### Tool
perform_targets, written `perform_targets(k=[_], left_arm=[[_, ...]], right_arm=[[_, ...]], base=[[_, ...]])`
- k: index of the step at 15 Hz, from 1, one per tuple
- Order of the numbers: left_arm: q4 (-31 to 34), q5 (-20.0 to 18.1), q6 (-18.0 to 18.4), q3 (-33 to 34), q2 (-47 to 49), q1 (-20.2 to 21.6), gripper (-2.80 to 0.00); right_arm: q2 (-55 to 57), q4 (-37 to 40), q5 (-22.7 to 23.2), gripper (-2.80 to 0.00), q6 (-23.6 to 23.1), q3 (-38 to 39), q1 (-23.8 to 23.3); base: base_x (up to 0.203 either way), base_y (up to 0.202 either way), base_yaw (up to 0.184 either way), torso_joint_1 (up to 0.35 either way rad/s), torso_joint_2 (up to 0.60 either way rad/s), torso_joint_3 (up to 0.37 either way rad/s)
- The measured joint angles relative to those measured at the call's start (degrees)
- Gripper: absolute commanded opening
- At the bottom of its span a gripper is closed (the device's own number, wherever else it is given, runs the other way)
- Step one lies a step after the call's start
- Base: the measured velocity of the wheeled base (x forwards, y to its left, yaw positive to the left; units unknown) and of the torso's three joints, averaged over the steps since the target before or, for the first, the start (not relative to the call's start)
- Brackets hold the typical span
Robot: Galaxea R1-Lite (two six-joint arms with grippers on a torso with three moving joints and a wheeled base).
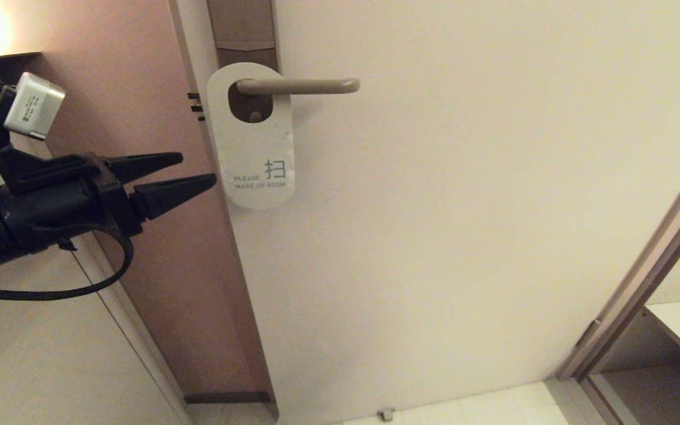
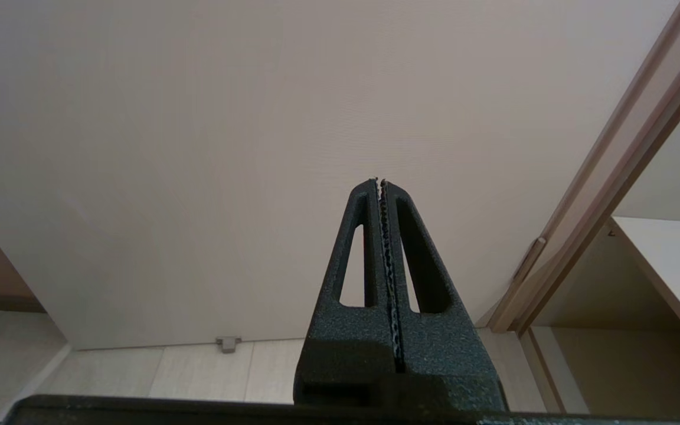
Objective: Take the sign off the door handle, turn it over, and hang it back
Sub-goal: Take down the sign
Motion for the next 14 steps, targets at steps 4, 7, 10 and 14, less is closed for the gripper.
perform_targets(k=[4, 7, 10, 14], left_arm=[[-1.7, -6.0, -3.2, -1.0, 0.6, 0.2, 0.00], [-1.6, -12.2, -4.0, -1.4, 0.7, 1.2, 0.00], [-1.7, -15.9, -7.3, -2.0, 0.7, 1.8, 0.00], [-1.7, -18.3, -10.4, -2.9, 0.9, 2.0, 0.00]], right_arm=[[0.0, 0.0, 0.0, -2.80, 0.0, 0.0, 0.0], [0.0, 0.0, 0.0, -2.80, 0.0, 0.0, 0.0], [0.0, 0.0, 0.0, -2.80, 0.0, 0.0, 0.0], [0.0, 0.0, 0.0, -2.80, 0.0, 0.0, 0.0]], base=[[0.000, 0.000, 0.000, 0.000, 0.00, 0.000], [0.000, 0.000, 0.000, 0.000, 0.00, 0.000], [0.000, 0.000, 0.000, 0.000, 0.00, 0.000], [0.000, 0.000, 0.000, 0.000, 0.00, 0.000]])
